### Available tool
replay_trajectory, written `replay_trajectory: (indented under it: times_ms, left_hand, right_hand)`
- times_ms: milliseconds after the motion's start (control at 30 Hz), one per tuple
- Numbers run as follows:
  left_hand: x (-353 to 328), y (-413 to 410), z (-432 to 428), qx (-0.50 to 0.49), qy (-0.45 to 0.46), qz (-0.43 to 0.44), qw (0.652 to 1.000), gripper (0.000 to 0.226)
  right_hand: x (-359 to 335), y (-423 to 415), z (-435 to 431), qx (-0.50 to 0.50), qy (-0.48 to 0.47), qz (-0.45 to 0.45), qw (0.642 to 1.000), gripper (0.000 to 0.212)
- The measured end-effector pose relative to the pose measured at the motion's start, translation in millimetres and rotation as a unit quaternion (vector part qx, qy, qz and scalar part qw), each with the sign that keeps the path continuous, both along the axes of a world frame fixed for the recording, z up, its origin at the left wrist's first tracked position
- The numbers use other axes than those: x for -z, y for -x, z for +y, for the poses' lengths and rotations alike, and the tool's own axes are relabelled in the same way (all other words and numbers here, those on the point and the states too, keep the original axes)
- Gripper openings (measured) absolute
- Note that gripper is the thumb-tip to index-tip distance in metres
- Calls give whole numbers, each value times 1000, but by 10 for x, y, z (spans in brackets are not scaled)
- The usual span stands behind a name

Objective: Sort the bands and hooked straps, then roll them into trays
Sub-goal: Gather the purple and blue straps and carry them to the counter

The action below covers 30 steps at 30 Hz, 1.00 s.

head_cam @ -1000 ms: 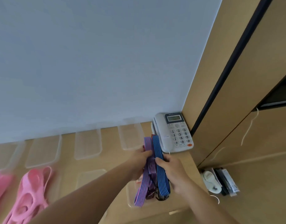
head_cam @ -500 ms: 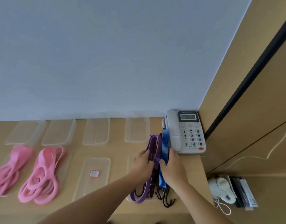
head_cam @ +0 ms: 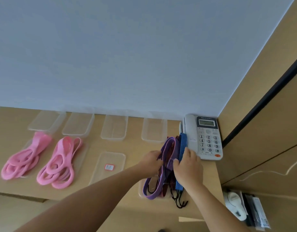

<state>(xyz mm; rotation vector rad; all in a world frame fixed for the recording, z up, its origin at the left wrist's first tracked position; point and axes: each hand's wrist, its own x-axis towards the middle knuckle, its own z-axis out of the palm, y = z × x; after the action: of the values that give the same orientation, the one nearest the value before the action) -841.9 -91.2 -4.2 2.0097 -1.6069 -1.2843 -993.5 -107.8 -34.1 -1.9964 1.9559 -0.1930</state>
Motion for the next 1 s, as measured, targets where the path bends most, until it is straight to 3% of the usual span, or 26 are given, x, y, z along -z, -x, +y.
replay_trajectory:
  times_ms: [167, 400, 500, 567, 667, 1000]
  left_hand:
    - [-232, -540, 254, -41, 30, -22, 998, 51]
    - [-563, -2135, 1447, -130, 86, -112, 981, 51]
    - [-689, -2899, 2288, -195, 91, -103, 971, 47]
    - [-741, -3387, 2912, -264, 87, -108, 954, 52]
    - [-750, -4038, 3921, -370, 64, -137, 917, 57]
    - [-609, -4914, 6132, -590, 20, -132, 796, 56]
  right_hand:
    - [-376, -482, 78, -96, 20, 70, 993, 66]
    - [-705, -1989, 808, -250, 10, 25, 968, 53]
    - [-794, -2791, 1341, -320, 2, 6, 947, 46]
    - [-853, -3326, 1755, -377, 2, -21, 926, 42]
    - [-929, -4126, 2468, -469, -13, -43, 882, 56]
    - [-949, -5750, 4150, -674, -69, -74, 731, 64]
